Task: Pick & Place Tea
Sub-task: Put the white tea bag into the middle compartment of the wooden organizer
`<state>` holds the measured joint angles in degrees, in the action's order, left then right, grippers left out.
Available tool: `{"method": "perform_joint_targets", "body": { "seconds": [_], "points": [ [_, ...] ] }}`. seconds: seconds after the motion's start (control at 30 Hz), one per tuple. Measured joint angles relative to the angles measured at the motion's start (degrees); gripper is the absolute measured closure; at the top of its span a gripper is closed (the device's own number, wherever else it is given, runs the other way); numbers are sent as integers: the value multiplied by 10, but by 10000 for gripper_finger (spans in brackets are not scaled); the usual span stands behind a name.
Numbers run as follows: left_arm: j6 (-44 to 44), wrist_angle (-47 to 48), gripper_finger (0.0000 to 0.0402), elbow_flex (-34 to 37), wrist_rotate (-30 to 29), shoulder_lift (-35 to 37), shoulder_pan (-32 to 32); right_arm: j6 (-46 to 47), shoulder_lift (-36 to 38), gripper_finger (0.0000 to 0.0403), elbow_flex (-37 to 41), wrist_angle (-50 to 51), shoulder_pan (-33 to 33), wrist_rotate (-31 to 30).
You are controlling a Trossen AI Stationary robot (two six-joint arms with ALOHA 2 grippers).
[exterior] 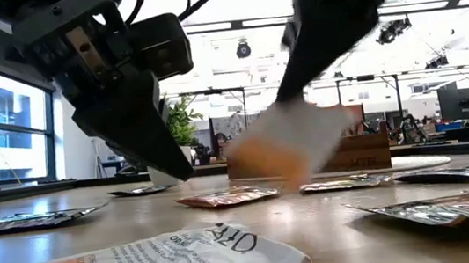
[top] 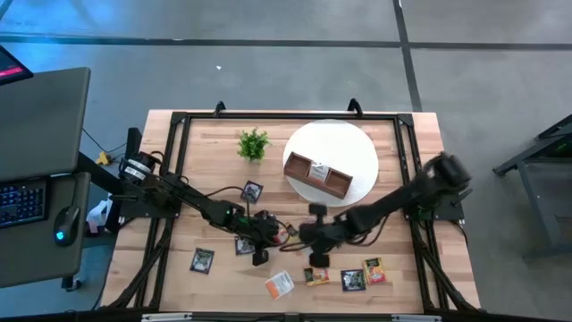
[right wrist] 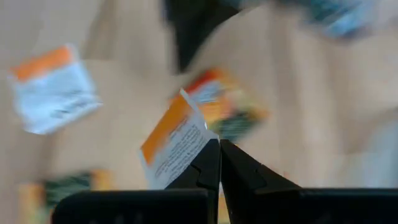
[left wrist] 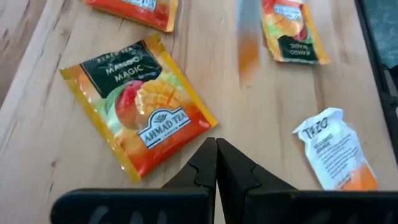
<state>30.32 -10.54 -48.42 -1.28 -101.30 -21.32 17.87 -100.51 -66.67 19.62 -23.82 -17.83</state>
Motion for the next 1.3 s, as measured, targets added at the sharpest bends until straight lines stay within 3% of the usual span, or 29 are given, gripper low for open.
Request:
{"method": "perform_joint_targets", "body": {
  "seconds": [0.1, 0.2, 0.43, 0.63, 0.8, 1.3],
  "points": [
    [0, -3, 401, 0, -4, 0, 0, -110, 67, 400, 0, 61, 11, -75],
    [0, -2, 401, 0, -21, 0, 0, -213, 117, 399, 0, 97, 41, -113],
    [0, 1, 401, 0, -51, 0, 0, -366, 146, 401, 0, 157, 165, -100],
    [2, 0, 401, 0, -93, 0, 0, -398, 141, 402, 0, 196, 269, -5],
    [15, 0, 401, 0, -123, 0, 2, -450, 140, 402, 0, 188, 309, 13],
    [14, 5, 401, 0, -100, 0, 23, -501, 48, 401, 0, 173, 319, 18]
  ]
}}
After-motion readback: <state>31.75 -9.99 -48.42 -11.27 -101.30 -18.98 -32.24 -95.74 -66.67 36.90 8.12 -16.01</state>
